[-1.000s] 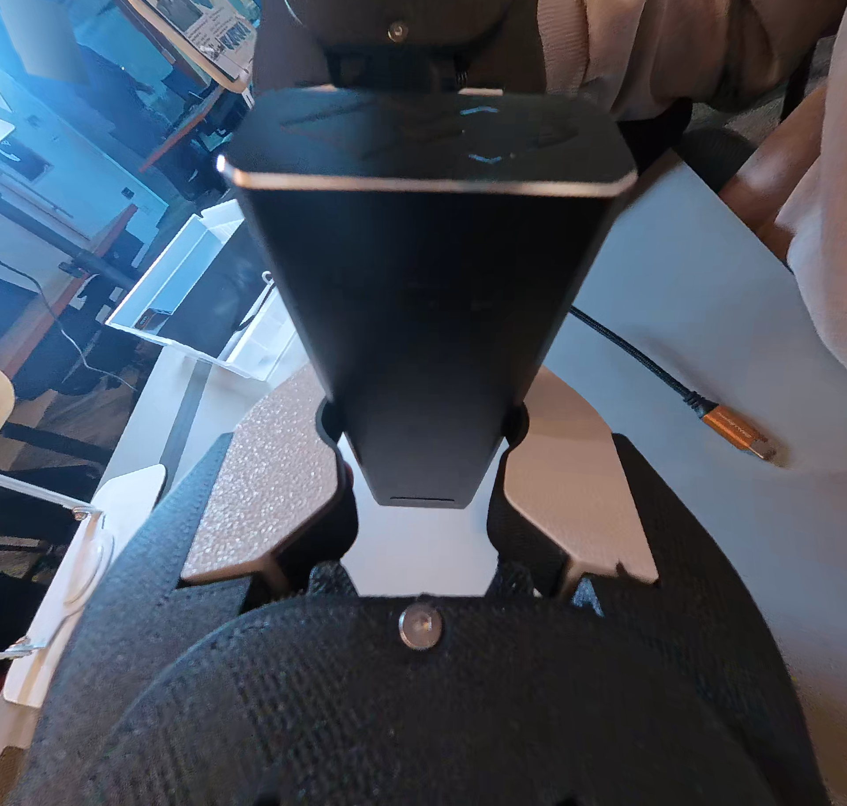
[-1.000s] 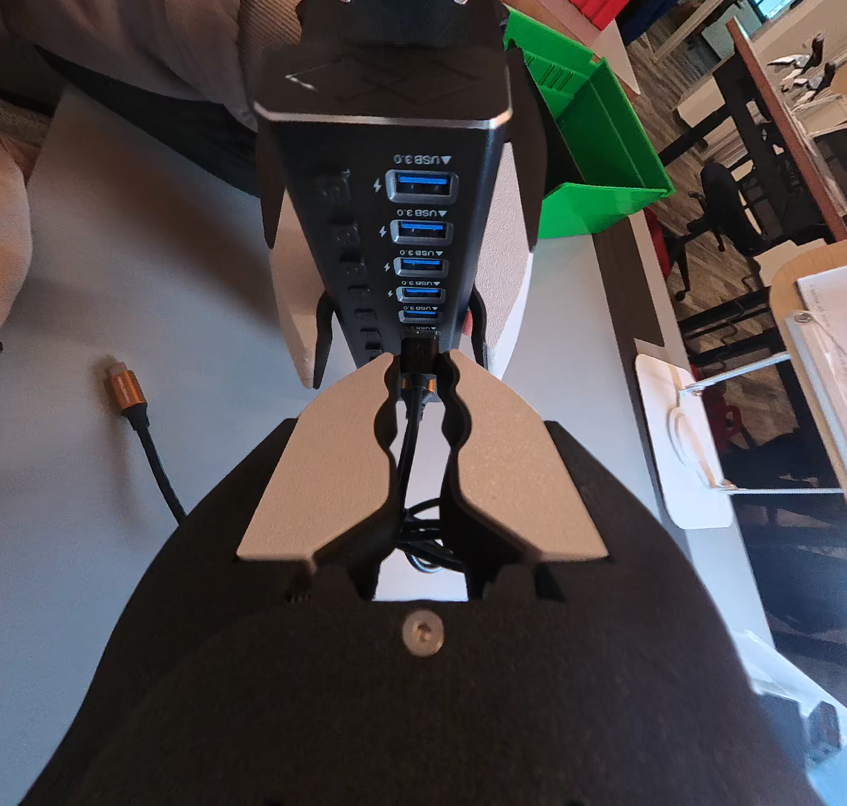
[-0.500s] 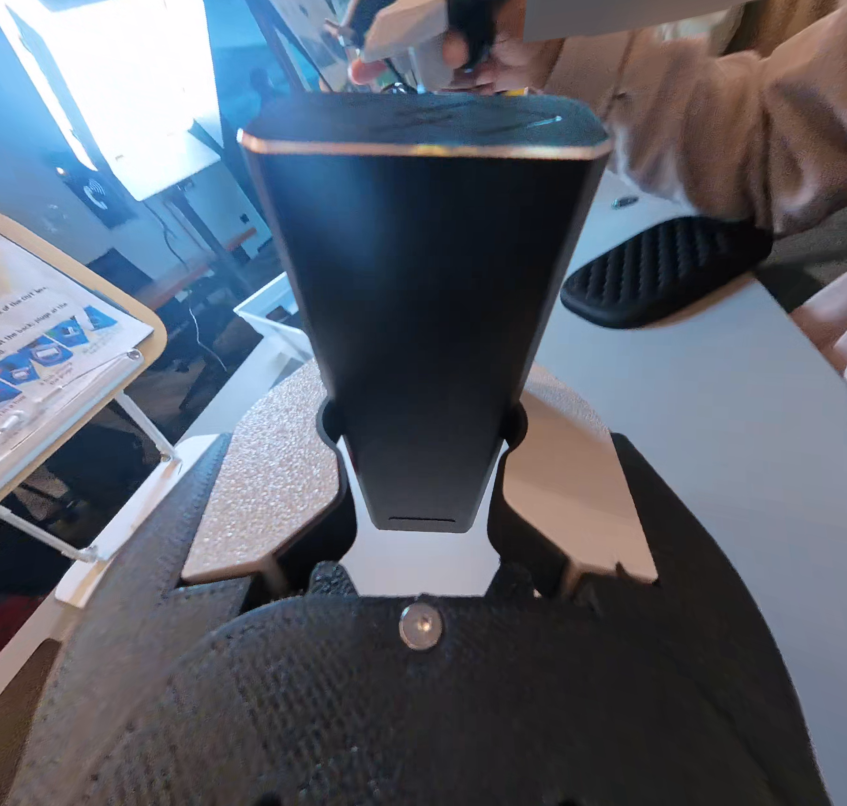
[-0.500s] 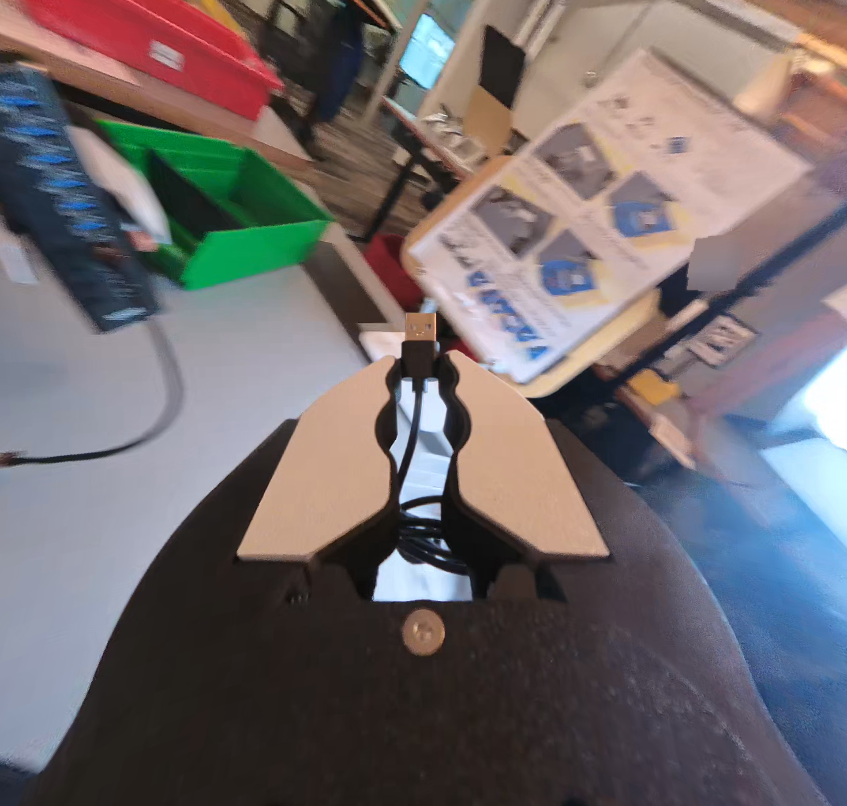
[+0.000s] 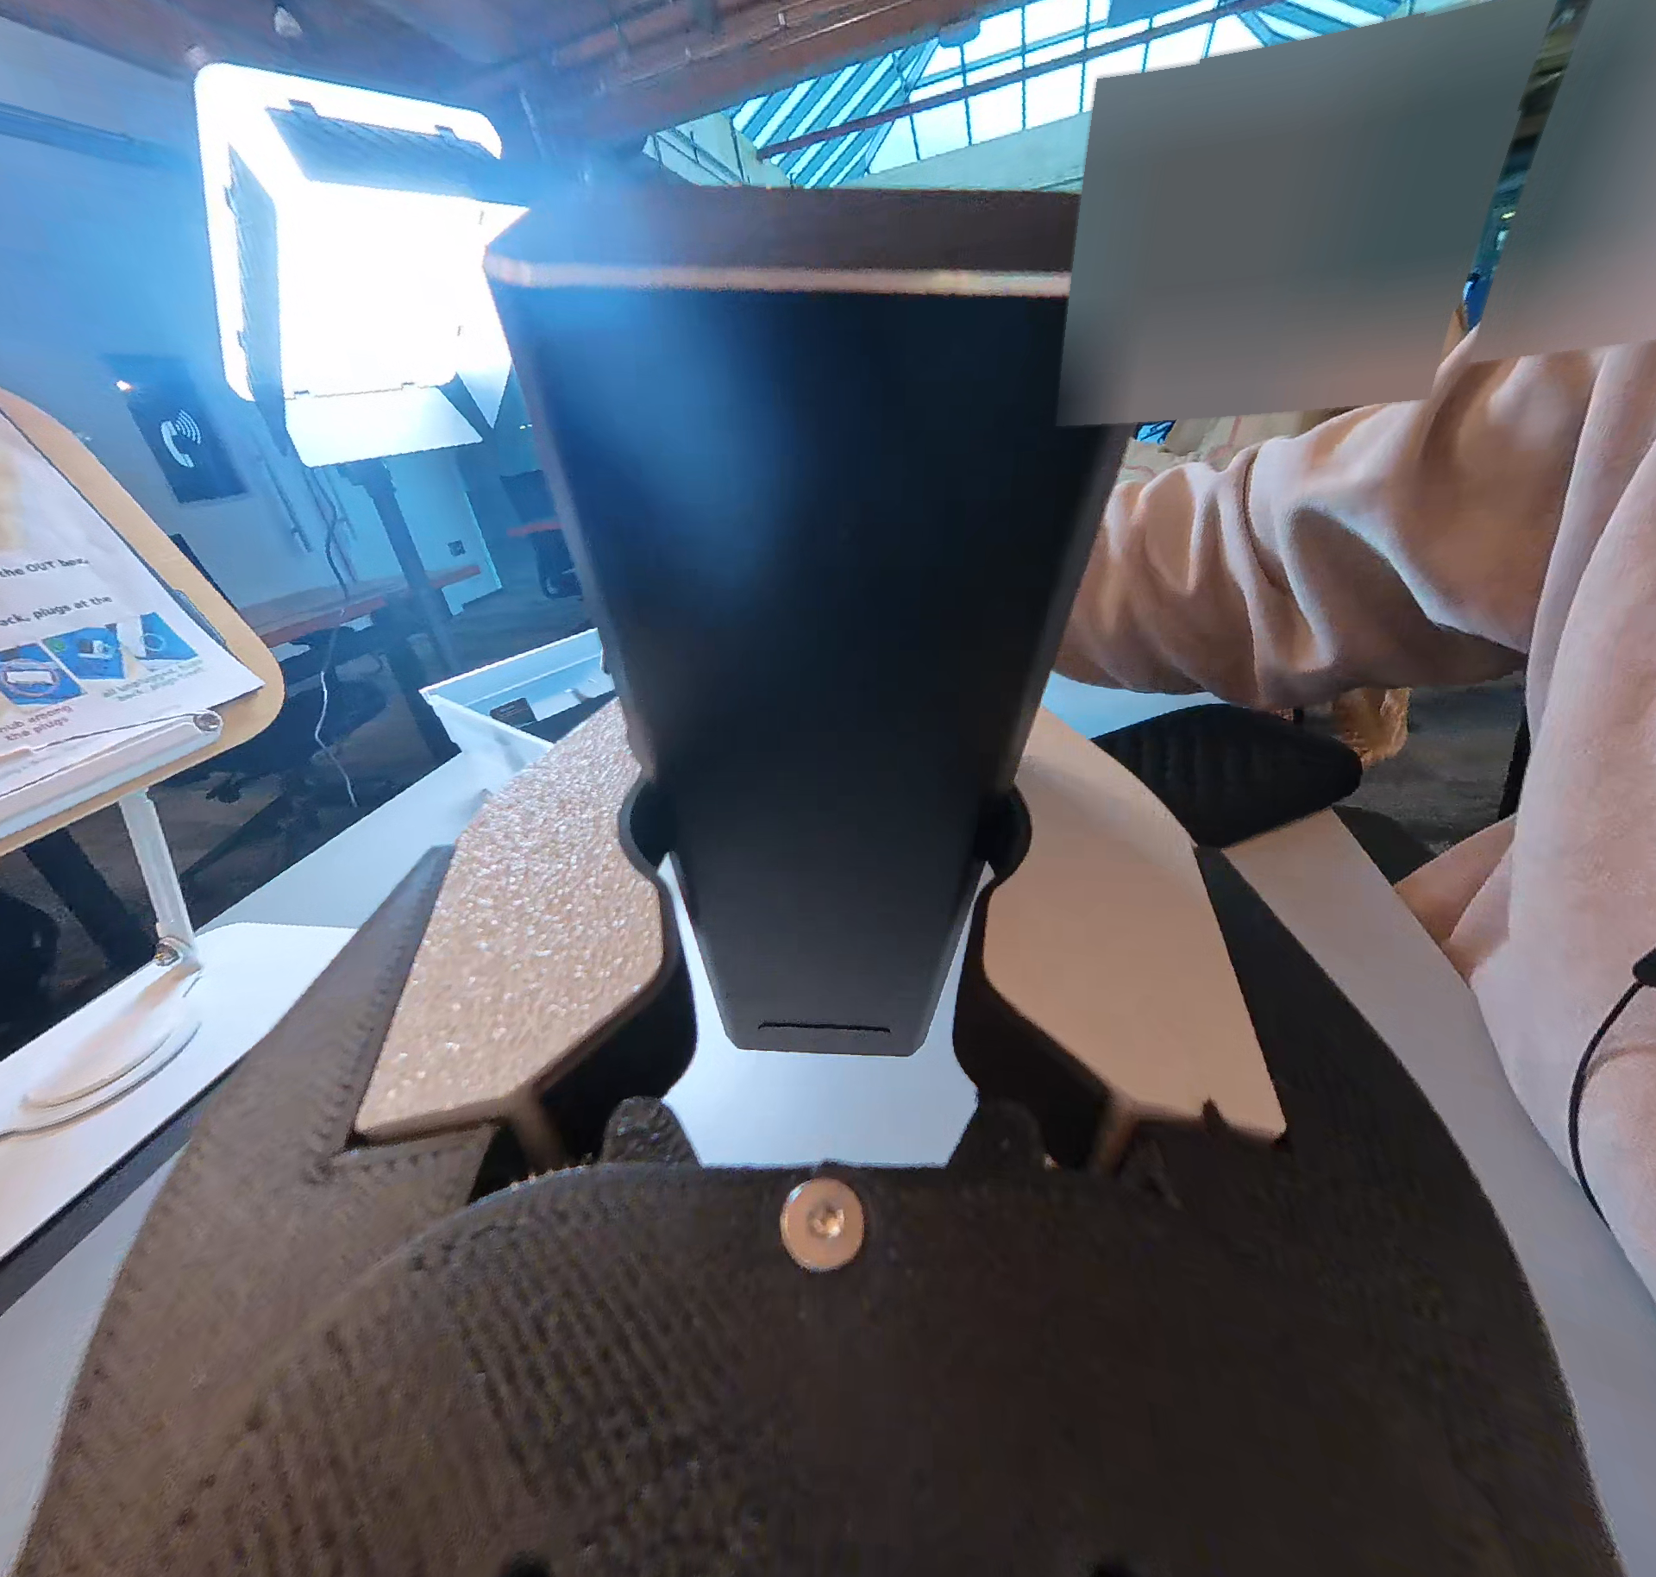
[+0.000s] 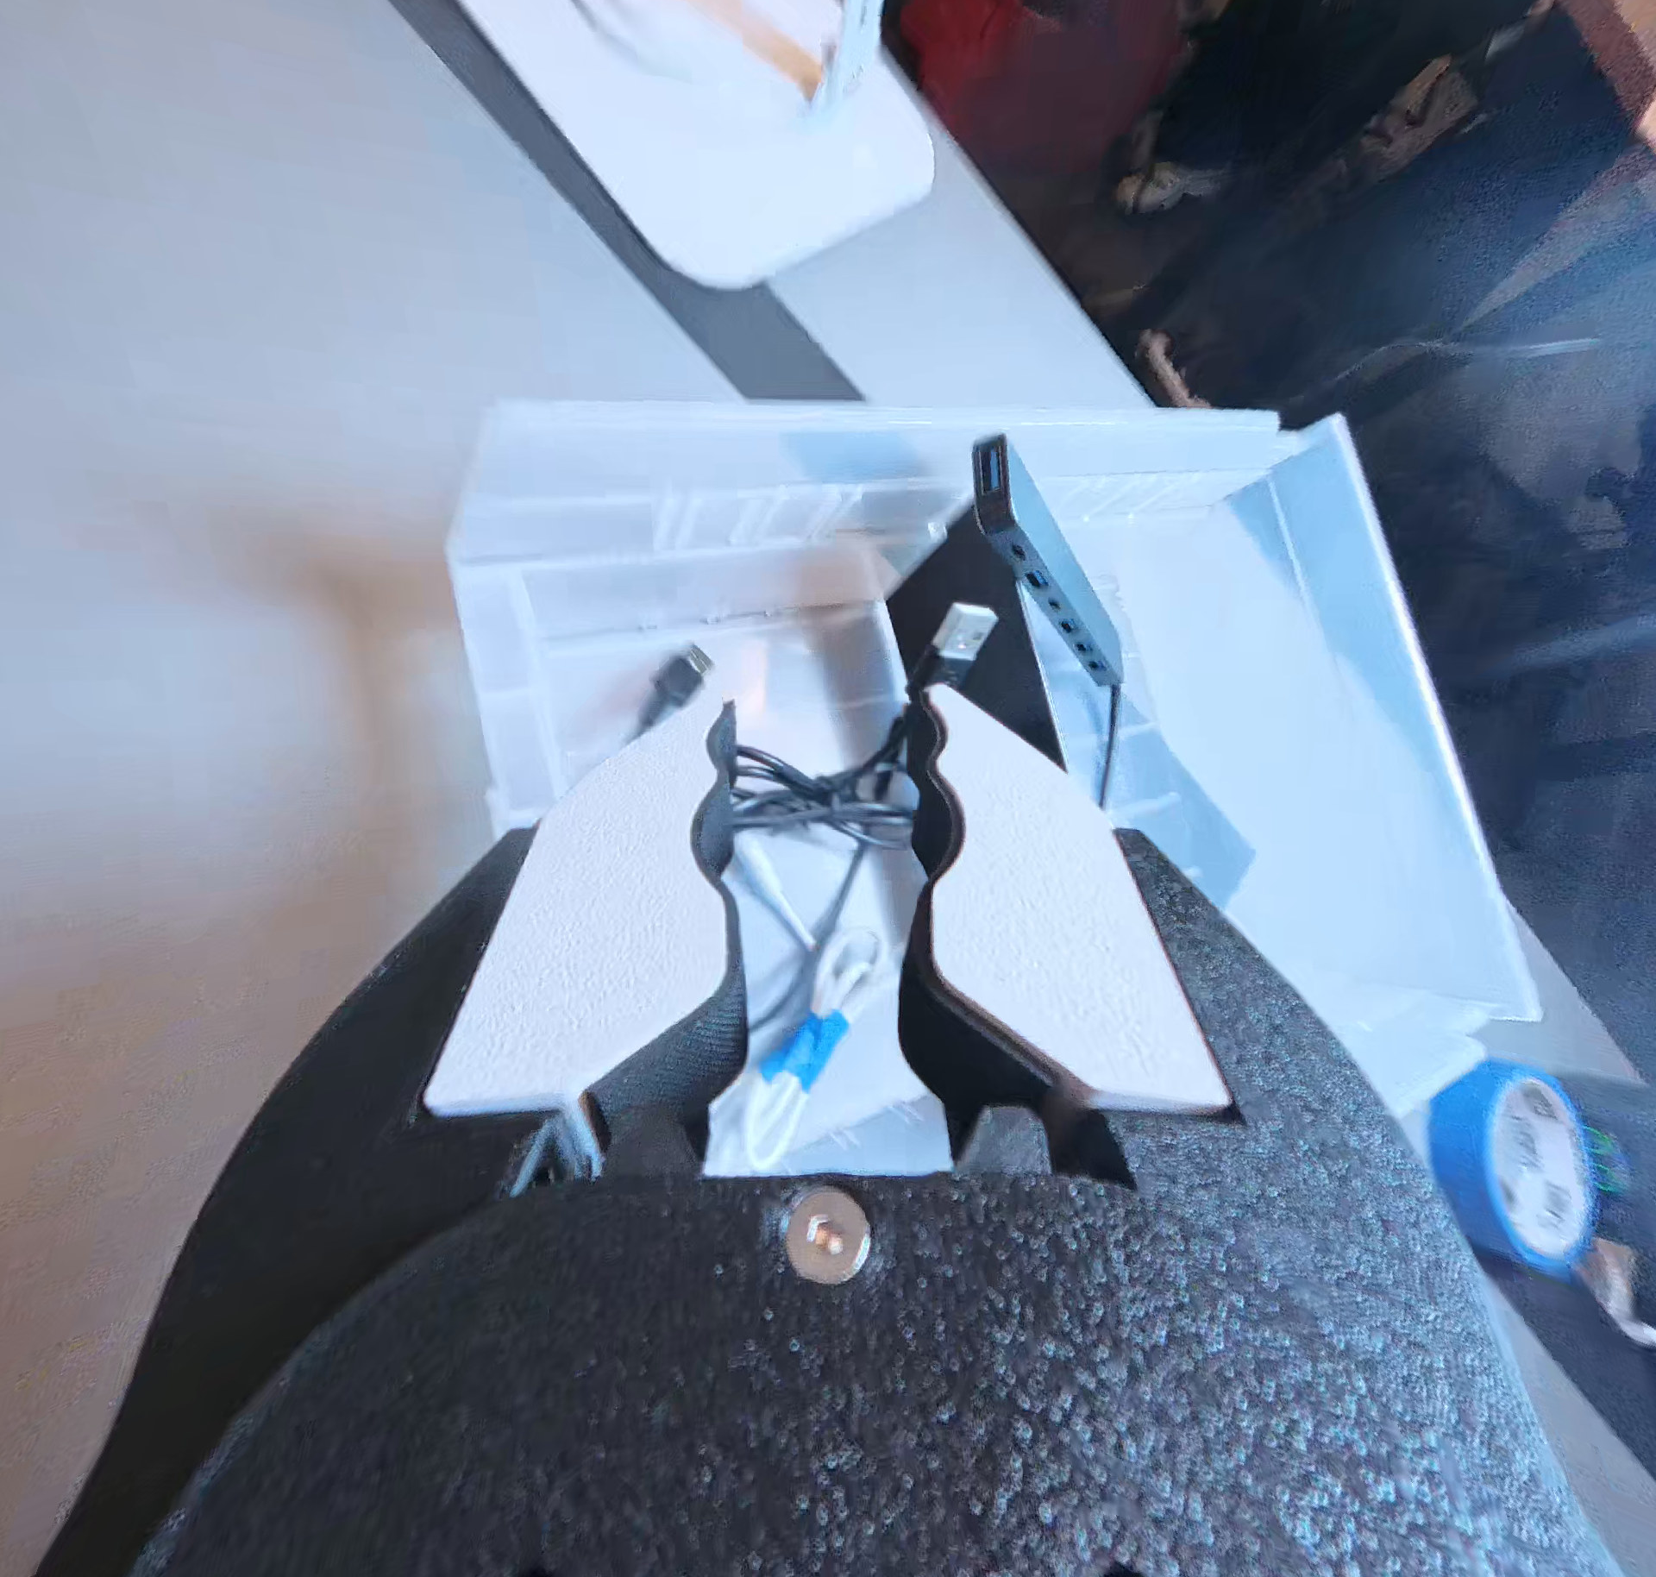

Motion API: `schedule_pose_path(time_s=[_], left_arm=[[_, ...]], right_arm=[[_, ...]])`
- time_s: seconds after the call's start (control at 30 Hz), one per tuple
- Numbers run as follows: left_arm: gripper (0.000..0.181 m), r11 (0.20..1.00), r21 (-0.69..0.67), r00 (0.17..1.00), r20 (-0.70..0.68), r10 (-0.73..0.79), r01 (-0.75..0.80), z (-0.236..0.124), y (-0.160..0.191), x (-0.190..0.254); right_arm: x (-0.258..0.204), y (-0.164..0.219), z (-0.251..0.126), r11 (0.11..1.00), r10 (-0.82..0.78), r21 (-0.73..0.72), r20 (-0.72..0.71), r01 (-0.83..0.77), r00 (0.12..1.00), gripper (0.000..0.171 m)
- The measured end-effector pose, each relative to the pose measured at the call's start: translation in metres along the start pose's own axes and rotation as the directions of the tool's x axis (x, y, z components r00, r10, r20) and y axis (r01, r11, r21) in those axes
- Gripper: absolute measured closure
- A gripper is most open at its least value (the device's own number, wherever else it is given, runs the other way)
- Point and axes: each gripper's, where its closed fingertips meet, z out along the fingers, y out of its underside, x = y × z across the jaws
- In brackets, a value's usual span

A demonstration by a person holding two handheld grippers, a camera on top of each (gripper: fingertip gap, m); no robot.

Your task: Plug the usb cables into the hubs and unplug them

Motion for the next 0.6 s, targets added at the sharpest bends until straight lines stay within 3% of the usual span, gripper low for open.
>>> schedule_pose_path(time_s=[0.13, 0.2, 0.3, 0.43, 0.53, 0.6], left_arm=[[0.110, 0.999, -0.033, 1.000, -0.027, -0.003, 0.002, 0.005, 0.010, 0.004], [0.110, 0.998, -0.063, 0.999, -0.041, 0.008, -0.011, 0.008, 0.017, 0.007], [0.110, 0.991, -0.124, 0.998, -0.056, 0.042, -0.049, 0.015, 0.031, 0.013], [0.110, 0.977, -0.184, 0.992, -0.088, 0.093, -0.108, 0.024, 0.043, 0.026], [0.110, 0.959, -0.228, 0.984, -0.103, 0.148, -0.168, 0.028, 0.051, 0.033], [0.109, 0.947, -0.251, 0.978, -0.105, 0.180, -0.201, 0.029, 0.055, 0.034]], right_arm=[[-0.047, -0.072, -0.063, 0.937, 0.031, 0.340, 0.156, -0.083, 0.987, 0.136], [-0.096, -0.106, -0.104, 0.884, -0.067, 0.460, 0.291, -0.078, 0.954, 0.138], [-0.191, -0.127, -0.149, 0.855, -0.321, 0.515, 0.450, 0.051, 0.834, 0.139], [-0.288, -0.109, -0.132, 0.784, -0.600, 0.455, 0.387, 0.421, 0.700, 0.137], [-0.321, -0.106, -0.112, 0.766, -0.636, 0.418, 0.383, 0.488, 0.669, 0.137], [-0.328, -0.110, -0.107, 0.760, -0.643, 0.430, 0.387, 0.488, 0.661, 0.154]])
